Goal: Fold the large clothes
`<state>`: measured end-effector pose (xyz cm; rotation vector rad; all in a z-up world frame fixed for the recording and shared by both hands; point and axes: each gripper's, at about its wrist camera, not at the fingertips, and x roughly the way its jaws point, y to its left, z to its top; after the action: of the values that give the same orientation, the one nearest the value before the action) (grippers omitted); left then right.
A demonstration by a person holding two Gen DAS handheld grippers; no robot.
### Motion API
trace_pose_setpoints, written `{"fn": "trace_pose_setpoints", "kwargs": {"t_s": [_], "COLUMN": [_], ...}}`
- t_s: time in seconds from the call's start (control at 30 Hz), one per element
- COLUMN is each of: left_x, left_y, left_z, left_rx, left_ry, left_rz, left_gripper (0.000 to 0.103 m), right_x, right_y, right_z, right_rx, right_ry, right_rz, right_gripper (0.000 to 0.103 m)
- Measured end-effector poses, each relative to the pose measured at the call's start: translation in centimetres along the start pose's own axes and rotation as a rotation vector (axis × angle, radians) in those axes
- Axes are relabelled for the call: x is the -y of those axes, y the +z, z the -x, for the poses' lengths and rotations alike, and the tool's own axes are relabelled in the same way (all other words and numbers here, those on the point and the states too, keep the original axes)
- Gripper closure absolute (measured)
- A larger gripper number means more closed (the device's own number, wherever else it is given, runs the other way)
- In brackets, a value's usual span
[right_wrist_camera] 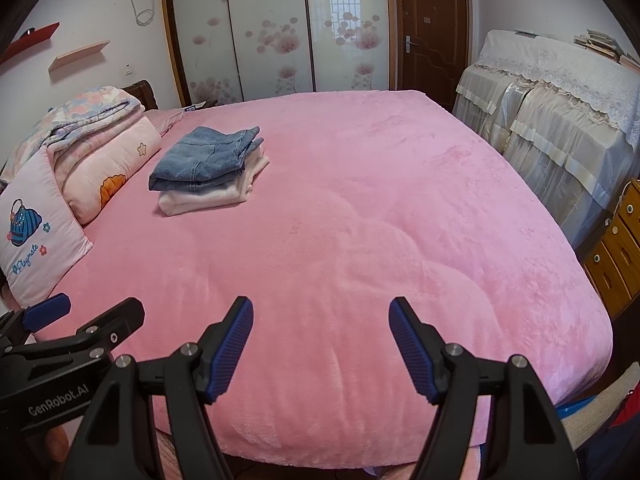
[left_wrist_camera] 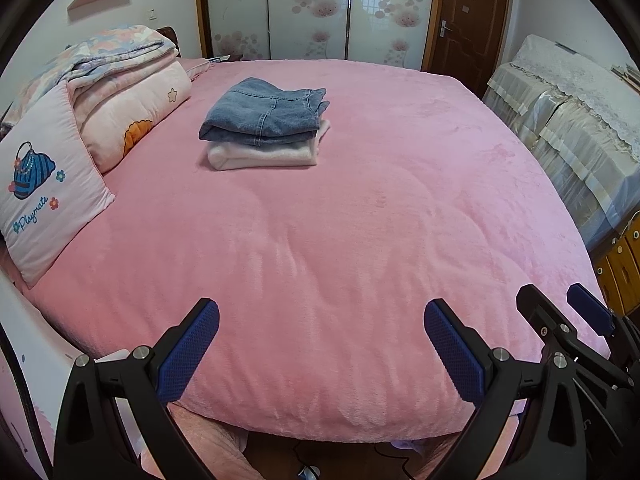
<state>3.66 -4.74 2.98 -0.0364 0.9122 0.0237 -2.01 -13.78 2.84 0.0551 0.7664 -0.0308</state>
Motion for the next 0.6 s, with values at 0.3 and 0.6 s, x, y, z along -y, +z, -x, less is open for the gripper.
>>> {"fn": "trace_pose_setpoints", "kwargs": {"t_s": [0.3, 0.6], "left_x": [-0.04, -0.15], "left_y": [-0.03, -0.06], "left_z": [-0.11, -0.38], "left_rx": [-0.003, -0.014], "left_ry": [0.006, 0.007], "left_rz": [0.0, 0.002], "left_gripper": [0.001, 0.001], "right_x": [-0.05, -0.17], "right_y": [-0.01, -0.03], "right_z": [-0.1, -0.11], "right_rx": [-0.003, -0.006], "right_ry": [0.002, 0.001], "right_rz": [0.0, 0.001], "right_gripper": [0.032, 0.032]}}
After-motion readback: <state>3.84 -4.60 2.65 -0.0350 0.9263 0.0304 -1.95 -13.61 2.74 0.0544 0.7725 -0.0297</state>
